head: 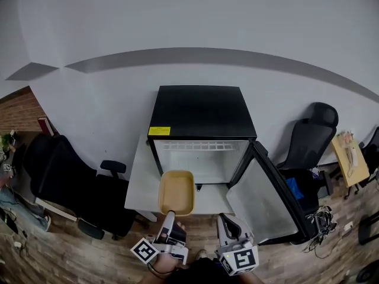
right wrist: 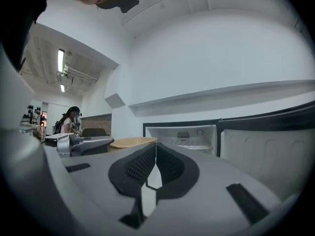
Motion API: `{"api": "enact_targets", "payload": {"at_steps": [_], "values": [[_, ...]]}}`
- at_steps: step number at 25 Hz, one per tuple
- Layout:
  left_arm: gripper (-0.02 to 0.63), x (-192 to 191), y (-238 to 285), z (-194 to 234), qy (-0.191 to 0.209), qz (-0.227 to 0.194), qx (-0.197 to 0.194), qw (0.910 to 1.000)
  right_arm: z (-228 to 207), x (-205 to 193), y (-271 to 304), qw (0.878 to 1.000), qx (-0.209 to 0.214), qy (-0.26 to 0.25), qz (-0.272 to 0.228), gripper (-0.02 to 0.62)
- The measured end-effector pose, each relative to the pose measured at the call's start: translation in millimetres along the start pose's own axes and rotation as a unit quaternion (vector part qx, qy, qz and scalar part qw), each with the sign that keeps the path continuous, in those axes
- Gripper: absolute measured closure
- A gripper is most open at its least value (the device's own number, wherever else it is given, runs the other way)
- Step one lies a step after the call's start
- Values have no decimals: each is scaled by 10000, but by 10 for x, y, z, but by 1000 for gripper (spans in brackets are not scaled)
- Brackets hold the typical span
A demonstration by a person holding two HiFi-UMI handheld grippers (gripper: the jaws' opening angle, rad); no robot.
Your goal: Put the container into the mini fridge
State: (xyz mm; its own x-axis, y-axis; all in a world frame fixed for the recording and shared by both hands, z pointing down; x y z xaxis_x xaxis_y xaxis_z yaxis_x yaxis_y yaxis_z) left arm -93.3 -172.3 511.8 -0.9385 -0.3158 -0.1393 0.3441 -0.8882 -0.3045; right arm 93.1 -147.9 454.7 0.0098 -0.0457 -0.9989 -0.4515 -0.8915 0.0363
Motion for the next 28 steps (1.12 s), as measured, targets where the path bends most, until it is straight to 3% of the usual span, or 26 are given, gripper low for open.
{"api": "enact_targets", "payload": {"at_steps": [5, 12, 19, 28], "values": [[380, 112, 583, 129, 46, -46, -61, 10000, -285, 57, 405, 10000, -68, -8, -38, 579], [380, 178, 1062, 399, -52, 327, -60, 9994, -417, 20, 793, 9992, -401, 50, -21, 580], [380, 234, 1448, 599, 96, 535, -52, 9985, -507, -40, 992, 9981, -600, 95, 64, 580], [380, 209, 1906, 812, -61, 562, -3, 9984, -638, -100, 1166, 9980, -609, 49, 142, 580]]}}
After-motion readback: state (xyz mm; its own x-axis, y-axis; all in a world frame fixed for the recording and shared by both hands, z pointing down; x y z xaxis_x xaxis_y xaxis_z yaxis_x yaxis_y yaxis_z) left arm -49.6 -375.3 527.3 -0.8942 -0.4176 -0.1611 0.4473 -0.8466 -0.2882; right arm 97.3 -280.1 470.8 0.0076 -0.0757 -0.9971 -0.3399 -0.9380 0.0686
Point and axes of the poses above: the fingertips, and each gripper's own axes: y forward along the fingers, z to its left, x out of its top, the point moved 3 cm from there along -y, backward along the fingers, and after that the axes turned 1 degree about -x, right-handed, at the moved point
